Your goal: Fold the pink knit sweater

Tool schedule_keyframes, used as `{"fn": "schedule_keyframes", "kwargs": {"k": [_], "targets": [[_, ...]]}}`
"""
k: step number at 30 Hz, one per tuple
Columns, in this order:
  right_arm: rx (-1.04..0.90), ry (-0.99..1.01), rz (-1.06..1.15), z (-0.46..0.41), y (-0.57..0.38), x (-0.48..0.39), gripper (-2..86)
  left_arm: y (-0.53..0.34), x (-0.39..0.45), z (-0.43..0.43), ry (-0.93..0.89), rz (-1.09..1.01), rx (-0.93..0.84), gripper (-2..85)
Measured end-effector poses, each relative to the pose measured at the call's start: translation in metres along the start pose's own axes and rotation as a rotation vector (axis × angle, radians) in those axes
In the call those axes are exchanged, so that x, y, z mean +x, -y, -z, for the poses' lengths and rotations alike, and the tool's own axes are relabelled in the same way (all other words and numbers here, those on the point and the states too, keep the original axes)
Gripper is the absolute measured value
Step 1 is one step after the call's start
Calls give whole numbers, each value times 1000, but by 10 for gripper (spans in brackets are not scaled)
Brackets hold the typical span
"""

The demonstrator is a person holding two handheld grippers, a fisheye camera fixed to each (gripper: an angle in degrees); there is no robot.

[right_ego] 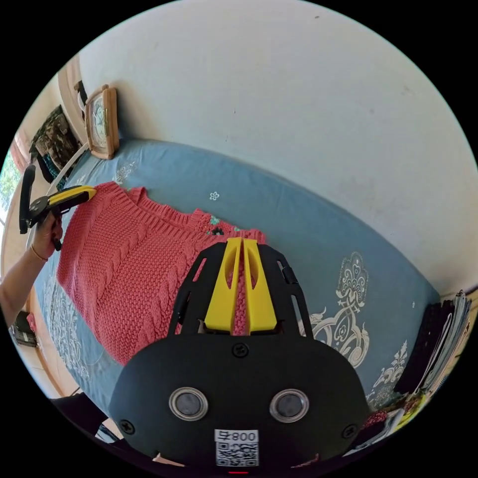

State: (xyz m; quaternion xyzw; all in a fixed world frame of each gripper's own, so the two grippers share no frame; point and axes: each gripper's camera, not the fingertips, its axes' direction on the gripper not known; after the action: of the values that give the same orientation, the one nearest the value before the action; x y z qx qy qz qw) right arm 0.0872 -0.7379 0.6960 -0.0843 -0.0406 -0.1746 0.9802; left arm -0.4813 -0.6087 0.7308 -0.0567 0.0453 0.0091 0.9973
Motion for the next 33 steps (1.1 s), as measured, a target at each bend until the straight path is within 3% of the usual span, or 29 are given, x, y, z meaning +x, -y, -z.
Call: {"fn": "schedule_keyframes", "kwargs": {"k": [4, 7, 14, 17, 20, 21, 28, 33], "targets": [[-114, -36, -23, -37, 5, -5, 5, -4, -6, -38, 58, -16, -136, 30], [-102, -1, -71, -39, 4, -5, 7, -5, -14, -39, 35, -4, -138, 37], [40, -12, 23, 6, 5, -44, 8, -24, -21, 10, -11, -41, 23, 65], [-13, 15, 111, -9, 8, -77, 5, -32, -12, 10, -41, -108, 44, 65], [-157, 18, 149, -49, 12, -97, 1, -33, -11, -34, -66, -142, -153, 52], [-123, 34, 127, -46, 14, -96, 1, -34, -17, -47, -93, -137, -194, 47], [-24, 114, 98, -4, 9, -115, 20, -65, -96, 10, -203, 64, -11, 74], [12, 330, 293, 17, -30, -232, 53, -120, -184, 1, -332, 302, -144, 128]]}}
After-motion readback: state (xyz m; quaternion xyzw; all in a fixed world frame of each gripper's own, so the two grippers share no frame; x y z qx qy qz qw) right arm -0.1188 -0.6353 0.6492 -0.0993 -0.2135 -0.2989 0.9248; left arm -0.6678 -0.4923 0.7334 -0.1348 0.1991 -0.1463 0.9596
